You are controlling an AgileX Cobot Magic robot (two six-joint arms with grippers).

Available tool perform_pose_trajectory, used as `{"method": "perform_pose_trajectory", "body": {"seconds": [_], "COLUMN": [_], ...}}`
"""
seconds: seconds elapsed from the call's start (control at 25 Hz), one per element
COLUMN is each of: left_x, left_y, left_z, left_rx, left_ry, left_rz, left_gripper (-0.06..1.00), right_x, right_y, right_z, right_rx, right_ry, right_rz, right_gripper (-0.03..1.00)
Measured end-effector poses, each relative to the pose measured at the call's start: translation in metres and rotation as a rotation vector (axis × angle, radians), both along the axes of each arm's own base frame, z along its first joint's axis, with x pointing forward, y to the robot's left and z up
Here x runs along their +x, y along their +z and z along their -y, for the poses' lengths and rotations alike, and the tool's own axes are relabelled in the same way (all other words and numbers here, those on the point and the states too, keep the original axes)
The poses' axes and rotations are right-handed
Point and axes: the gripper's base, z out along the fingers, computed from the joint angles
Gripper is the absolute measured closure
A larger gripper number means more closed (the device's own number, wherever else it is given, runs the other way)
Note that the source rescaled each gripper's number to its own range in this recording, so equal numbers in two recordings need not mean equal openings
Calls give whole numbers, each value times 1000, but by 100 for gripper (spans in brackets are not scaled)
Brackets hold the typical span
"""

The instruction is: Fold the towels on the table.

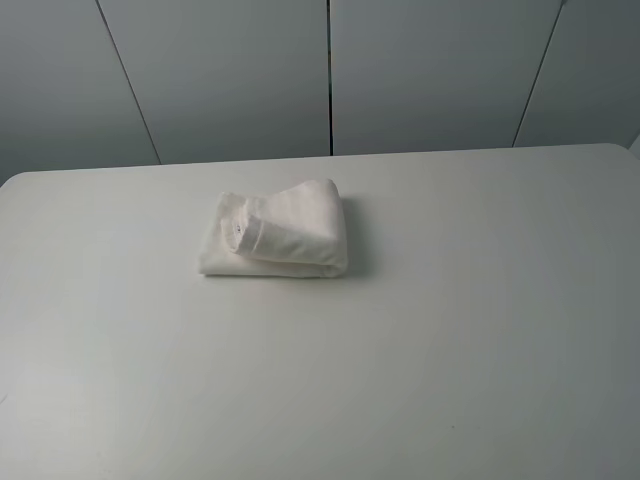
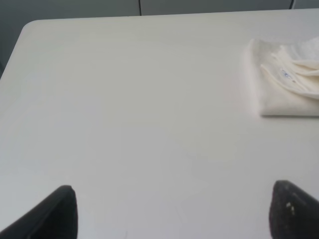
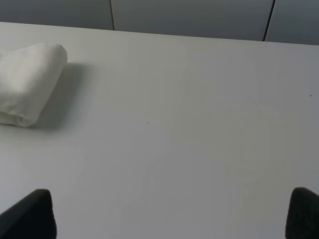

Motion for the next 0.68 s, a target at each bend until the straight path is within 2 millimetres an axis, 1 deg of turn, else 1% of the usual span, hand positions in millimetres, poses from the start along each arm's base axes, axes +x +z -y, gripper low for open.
{"method": "perform_pose_trajectory", "body": {"seconds": [0.68], "left_x": [0], "left_y": [0], "left_z": [0], "left_rx": [0], "left_ry": [0], "left_rz": [0], "left_gripper": [-6], "right_x": [0], "right_y": [0], "right_z": [0], "right_rx": [0], "right_ry": [0], "right_rz": [0], "right_gripper": [-3]}}
